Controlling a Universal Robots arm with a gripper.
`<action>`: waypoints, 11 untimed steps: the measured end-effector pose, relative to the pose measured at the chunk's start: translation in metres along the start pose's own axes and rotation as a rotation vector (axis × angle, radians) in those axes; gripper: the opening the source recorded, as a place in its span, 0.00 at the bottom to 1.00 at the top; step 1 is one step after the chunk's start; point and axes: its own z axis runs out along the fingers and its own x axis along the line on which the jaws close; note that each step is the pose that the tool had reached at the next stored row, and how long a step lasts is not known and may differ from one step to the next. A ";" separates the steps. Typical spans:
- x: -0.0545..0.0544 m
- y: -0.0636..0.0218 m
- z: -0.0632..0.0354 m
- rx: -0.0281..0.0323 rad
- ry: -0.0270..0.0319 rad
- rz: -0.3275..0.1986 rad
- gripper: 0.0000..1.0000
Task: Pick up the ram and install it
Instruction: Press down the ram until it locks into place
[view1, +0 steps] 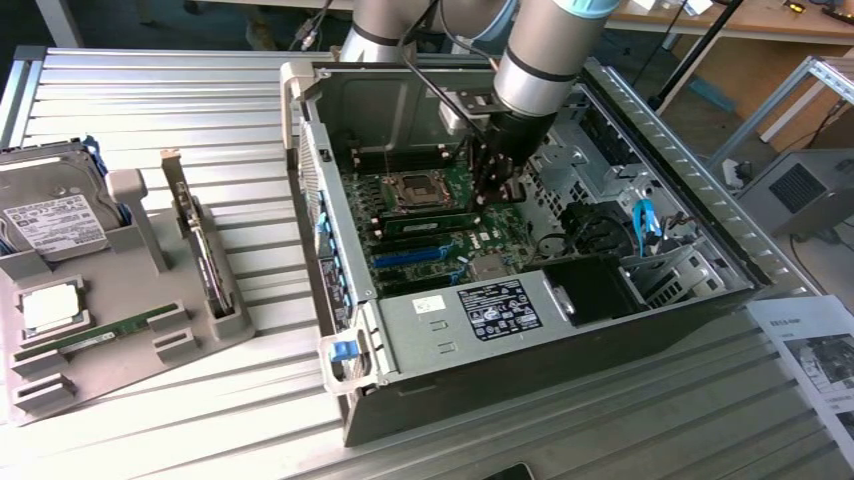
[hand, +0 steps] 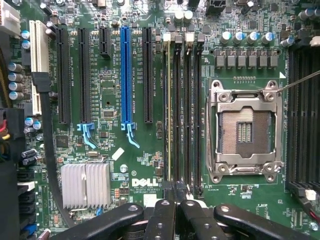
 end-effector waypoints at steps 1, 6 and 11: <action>0.000 0.0000 -0.0012 0.0000 0.0000 0.000 0.11; 0.000 0.0000 -0.0016 0.0000 0.0001 0.000 0.11; 0.000 0.0016 -0.0016 -0.0001 0.0002 0.000 0.11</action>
